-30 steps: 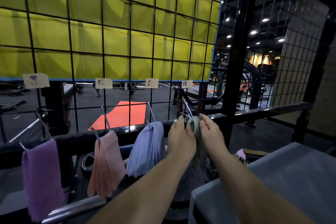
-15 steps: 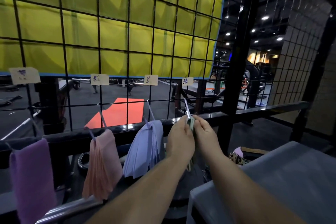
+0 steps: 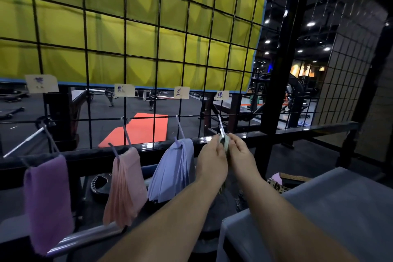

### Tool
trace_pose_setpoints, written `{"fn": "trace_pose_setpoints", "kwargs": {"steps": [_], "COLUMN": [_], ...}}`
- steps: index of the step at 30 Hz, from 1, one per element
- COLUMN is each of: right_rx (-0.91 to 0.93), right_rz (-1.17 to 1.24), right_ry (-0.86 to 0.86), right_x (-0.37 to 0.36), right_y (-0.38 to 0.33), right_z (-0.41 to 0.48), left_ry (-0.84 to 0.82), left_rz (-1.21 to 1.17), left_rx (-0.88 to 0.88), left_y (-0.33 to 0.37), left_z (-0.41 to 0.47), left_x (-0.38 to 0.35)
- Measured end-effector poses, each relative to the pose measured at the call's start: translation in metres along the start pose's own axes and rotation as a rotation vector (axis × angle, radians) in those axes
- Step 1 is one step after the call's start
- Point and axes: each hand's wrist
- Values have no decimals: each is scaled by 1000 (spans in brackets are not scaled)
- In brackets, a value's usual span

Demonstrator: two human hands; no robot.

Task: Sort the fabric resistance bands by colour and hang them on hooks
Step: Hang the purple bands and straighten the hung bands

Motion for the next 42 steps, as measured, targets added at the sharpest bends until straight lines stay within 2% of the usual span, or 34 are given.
{"fn": "trace_pose_setpoints", "kwargs": {"steps": [10,14,19,22,26,29,35,42], "right_rx": [74,106,288,281,246,221,198,155], "right_rz": [-179,-200,-471,-371,-285,-291,-317,-188], "right_ry": [24,54,153,44,-81,-139,-136,-157], "right_x": [9,8,-4,-21,-46,-59,-70,-72], "right_y": [-18,-25,-40,-46,-53,-55,-54,-53], "right_z": [-16,-24,-37,-43,-50,-53,-50,-52], "left_ry": [27,56,174,333,443,364,204,185], "left_rz": [-39,-8,76,108,140,148,123,183], "left_rx": [24,-54,-241,-310,-174,-73,3,-86], "left_y": [0,5,-3,-18,-27,-28,-36,-44], "left_z": [-9,-21,-37,-43,-43,-39,-30,-21], "left_x": [11,22,40,56,79,88,91,96]}}
Point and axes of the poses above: each hand's wrist, its own z-axis towards the middle knuckle, its own x-axis out of the back of the hand, y = z × x, and after that the axes turned 5 degrees about -y, right-handed
